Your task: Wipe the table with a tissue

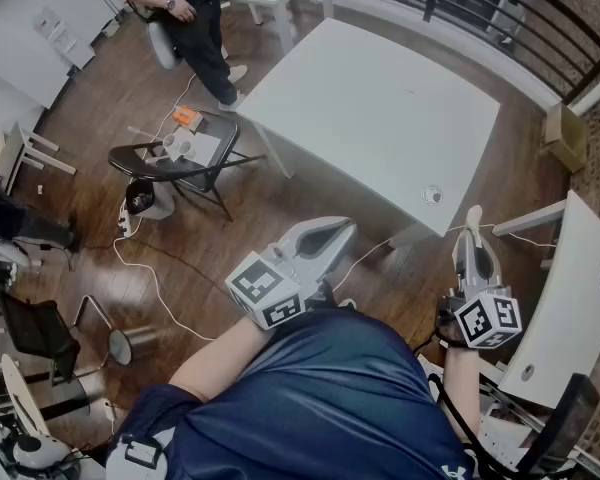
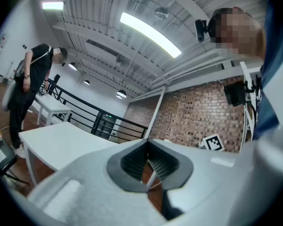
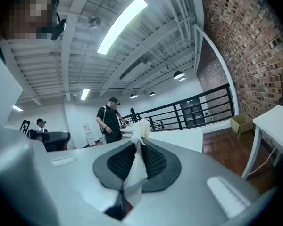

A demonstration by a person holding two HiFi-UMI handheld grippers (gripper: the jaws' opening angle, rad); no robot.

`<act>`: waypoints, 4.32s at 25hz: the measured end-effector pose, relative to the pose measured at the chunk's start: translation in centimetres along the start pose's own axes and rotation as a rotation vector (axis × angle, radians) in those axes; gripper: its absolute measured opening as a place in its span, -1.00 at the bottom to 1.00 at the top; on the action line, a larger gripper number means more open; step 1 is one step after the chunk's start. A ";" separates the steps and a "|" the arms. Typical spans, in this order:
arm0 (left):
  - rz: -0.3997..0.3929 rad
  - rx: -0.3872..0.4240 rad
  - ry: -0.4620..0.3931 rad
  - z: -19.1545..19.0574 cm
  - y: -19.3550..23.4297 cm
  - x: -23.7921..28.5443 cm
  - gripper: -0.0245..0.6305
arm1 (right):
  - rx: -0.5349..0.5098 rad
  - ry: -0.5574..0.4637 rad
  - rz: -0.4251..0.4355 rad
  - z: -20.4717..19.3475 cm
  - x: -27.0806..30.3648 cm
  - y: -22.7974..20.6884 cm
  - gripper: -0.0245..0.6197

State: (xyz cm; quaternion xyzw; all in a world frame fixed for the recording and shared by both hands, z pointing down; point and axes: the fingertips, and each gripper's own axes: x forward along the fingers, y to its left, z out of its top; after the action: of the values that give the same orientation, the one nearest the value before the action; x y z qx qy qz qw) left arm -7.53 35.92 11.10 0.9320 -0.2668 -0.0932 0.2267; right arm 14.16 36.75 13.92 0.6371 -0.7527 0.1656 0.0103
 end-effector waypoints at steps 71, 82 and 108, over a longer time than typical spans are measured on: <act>0.380 -0.232 0.290 -14.9 46.6 26.3 -0.91 | -0.817 0.964 0.060 -24.6 54.7 -28.9 -0.87; 0.416 -0.258 0.274 -14.6 48.0 25.4 -0.91 | -0.753 0.984 0.098 -25.0 55.3 -27.5 -0.87; 0.456 -0.309 0.211 -13.7 49.3 22.6 -0.91 | -0.848 1.031 0.186 -25.7 56.8 -23.7 -0.87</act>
State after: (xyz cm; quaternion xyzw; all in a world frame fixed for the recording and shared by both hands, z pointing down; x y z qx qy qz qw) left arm -6.97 -8.38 45.28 0.8069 -0.4272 0.0180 0.4074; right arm 21.27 -13.96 56.66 0.3499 -0.7029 0.1389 0.6034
